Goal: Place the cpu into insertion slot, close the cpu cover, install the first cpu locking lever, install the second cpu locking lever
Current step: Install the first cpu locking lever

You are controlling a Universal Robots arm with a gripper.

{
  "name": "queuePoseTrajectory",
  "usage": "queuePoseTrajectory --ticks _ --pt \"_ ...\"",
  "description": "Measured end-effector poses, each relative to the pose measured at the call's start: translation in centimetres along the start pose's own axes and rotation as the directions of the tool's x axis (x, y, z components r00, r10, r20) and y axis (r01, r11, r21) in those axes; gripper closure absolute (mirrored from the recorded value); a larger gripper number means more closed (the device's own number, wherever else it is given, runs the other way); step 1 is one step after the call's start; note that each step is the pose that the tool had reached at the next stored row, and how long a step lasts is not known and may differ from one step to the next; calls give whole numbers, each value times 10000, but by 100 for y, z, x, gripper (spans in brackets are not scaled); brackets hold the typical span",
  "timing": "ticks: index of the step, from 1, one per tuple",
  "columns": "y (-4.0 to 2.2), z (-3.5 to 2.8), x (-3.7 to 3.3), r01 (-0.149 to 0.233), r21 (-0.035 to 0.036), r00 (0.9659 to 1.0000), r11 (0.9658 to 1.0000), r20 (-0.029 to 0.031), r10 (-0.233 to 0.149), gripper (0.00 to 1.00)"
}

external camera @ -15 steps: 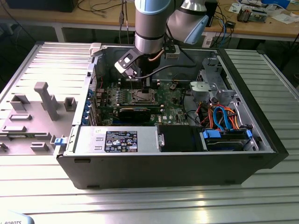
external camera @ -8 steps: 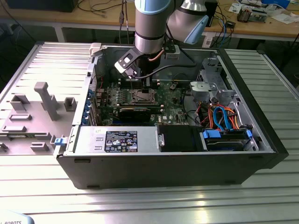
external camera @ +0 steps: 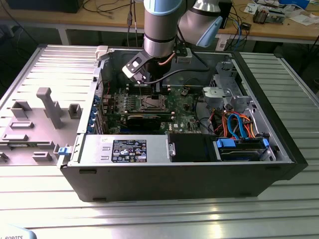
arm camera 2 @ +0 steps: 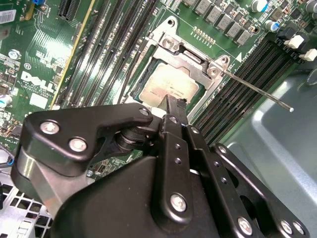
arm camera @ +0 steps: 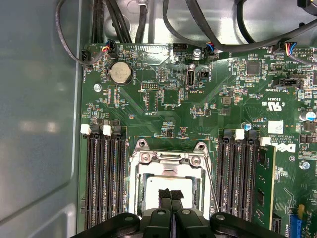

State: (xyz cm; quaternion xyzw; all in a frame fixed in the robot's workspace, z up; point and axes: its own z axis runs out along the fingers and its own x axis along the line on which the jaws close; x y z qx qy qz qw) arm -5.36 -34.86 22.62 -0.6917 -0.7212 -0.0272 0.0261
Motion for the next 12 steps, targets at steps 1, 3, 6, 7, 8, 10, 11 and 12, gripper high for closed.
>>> queuePoseTrajectory --ticks 1,3,6,7,8,10,11,12 --pt "0 -18 1 0 0 10000 10000 0 0 89" --pt "0 -58 5 0 -1 10000 10000 -1 0 89" --pt "0 -97 7 0 1 10000 10000 6 0 89" --pt "0 -106 8 0 0 10000 10000 5 0 89" --pt "0 -113 9 0 0 10000 10000 5 0 89" --pt "1 -120 9 0 -1 10000 10000 3 0 89" --pt "1 -120 10 0 -2 10000 10000 2 0 89" --pt "0 -122 9 0 -1 10000 10000 4 0 89"
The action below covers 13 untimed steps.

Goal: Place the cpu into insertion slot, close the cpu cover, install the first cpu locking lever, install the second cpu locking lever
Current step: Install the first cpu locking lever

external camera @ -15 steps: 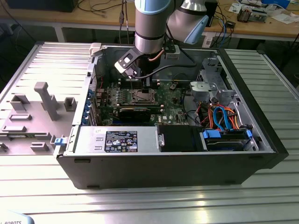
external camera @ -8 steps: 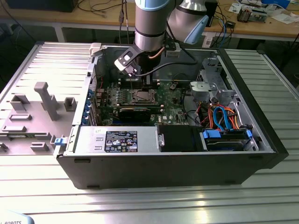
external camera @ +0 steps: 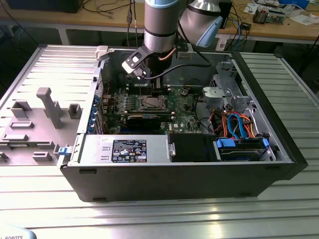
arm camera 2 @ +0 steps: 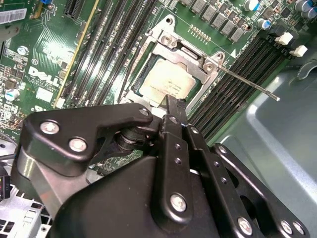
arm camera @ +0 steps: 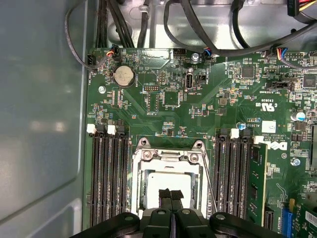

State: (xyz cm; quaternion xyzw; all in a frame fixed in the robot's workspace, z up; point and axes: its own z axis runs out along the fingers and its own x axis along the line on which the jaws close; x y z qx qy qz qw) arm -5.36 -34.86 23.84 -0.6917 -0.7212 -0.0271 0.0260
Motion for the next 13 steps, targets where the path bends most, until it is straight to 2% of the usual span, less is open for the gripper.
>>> queuePoseTrajectory --ticks 6,13 --pt "0 -7 0 0 2 10000 10000 1 0 89" --pt "0 -97 7 0 1 10000 10000 -1 0 89"
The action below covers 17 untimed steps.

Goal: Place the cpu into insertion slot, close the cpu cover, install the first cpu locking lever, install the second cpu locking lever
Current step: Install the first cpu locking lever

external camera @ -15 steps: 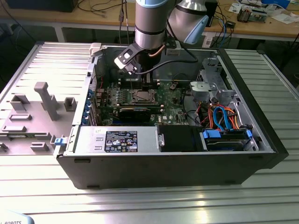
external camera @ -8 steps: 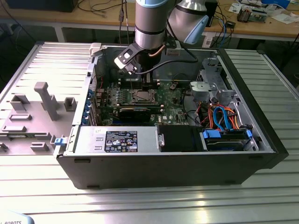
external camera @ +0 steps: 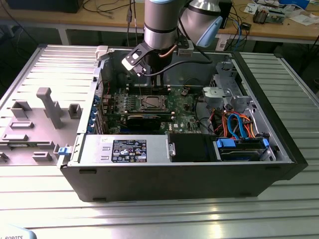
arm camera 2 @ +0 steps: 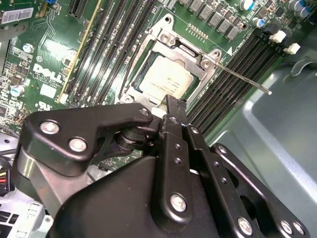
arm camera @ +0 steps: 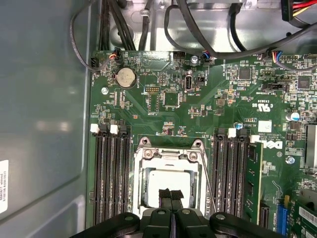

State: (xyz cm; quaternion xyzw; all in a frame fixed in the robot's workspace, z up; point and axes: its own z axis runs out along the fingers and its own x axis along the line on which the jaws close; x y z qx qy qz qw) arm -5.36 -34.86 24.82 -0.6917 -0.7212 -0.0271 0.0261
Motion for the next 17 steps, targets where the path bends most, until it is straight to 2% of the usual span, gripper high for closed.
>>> queuePoseTrajectory --ticks 11,13,17 --pt "0 -144 11 0 0 10000 10000 0 0 89" --pt "0 -196 15 -1 0 10000 10000 0 1 89" --pt "1 -234 18 -1 1 10000 10000 1 1 89"
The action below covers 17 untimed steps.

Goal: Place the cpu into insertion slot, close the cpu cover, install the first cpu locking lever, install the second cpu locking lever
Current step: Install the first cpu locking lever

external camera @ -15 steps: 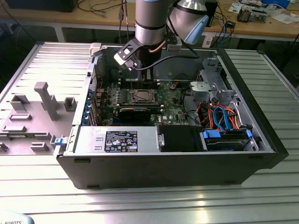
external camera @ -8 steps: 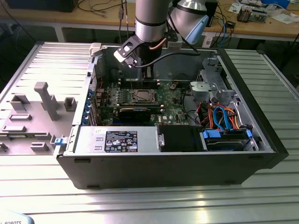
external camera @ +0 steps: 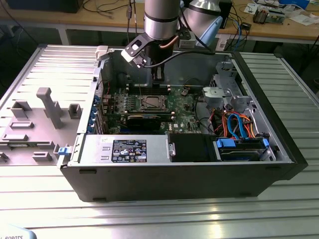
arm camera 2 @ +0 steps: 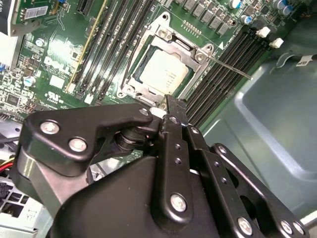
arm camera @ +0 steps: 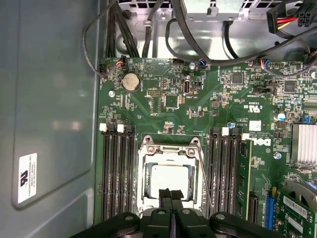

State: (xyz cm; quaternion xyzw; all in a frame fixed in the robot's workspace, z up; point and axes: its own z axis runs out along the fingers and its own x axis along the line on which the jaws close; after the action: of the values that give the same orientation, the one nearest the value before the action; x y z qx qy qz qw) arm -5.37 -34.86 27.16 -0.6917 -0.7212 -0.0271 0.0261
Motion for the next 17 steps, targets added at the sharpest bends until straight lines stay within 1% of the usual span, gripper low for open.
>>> queuePoseTrajectory --ticks 2,5,17 --pt "0 -32 2 0 -1 10000 10000 0 0 89" --pt "0 -56 4 0 -1 10000 10000 -1 0 89" --pt "0 -59 4 0 -1 10000 10000 -1 0 89"
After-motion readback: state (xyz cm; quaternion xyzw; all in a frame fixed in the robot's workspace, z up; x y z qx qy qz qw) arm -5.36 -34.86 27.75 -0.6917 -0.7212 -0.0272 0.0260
